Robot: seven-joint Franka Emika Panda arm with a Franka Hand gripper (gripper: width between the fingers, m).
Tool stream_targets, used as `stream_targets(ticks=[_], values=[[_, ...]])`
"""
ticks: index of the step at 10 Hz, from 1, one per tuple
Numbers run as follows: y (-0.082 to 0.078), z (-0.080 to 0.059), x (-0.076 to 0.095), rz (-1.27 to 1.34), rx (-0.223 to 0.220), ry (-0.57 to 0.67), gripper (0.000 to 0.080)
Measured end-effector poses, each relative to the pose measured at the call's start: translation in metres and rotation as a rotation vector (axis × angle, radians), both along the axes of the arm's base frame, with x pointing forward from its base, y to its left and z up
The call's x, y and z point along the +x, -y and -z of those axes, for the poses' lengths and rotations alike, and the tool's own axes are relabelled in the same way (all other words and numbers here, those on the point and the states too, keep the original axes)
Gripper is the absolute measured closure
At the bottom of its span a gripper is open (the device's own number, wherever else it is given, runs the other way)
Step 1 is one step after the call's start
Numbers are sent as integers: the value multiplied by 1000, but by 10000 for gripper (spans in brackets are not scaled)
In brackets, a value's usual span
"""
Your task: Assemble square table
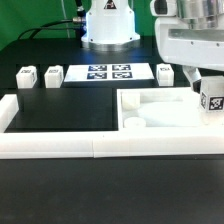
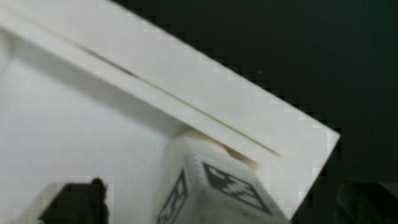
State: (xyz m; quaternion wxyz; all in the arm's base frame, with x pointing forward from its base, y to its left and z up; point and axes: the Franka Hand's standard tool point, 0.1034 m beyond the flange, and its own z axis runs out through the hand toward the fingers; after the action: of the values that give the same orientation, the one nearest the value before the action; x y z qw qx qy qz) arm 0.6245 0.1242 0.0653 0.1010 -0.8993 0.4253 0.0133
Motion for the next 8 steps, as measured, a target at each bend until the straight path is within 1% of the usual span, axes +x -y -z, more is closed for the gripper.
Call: stream_targets(ticks=[1, 2, 3, 4, 6, 7, 8], values=[[1, 0, 0, -96, -10, 17, 151], [5, -1, 2, -343, -60, 50, 151], [7, -4, 7, -620, -109, 88, 151], [3, -5, 6, -643, -109, 92, 151], [2, -4, 6, -630, -110, 99, 151], [2, -4, 6, -618, -110, 97, 264], [2, -4, 6, -585, -108, 91, 397]])
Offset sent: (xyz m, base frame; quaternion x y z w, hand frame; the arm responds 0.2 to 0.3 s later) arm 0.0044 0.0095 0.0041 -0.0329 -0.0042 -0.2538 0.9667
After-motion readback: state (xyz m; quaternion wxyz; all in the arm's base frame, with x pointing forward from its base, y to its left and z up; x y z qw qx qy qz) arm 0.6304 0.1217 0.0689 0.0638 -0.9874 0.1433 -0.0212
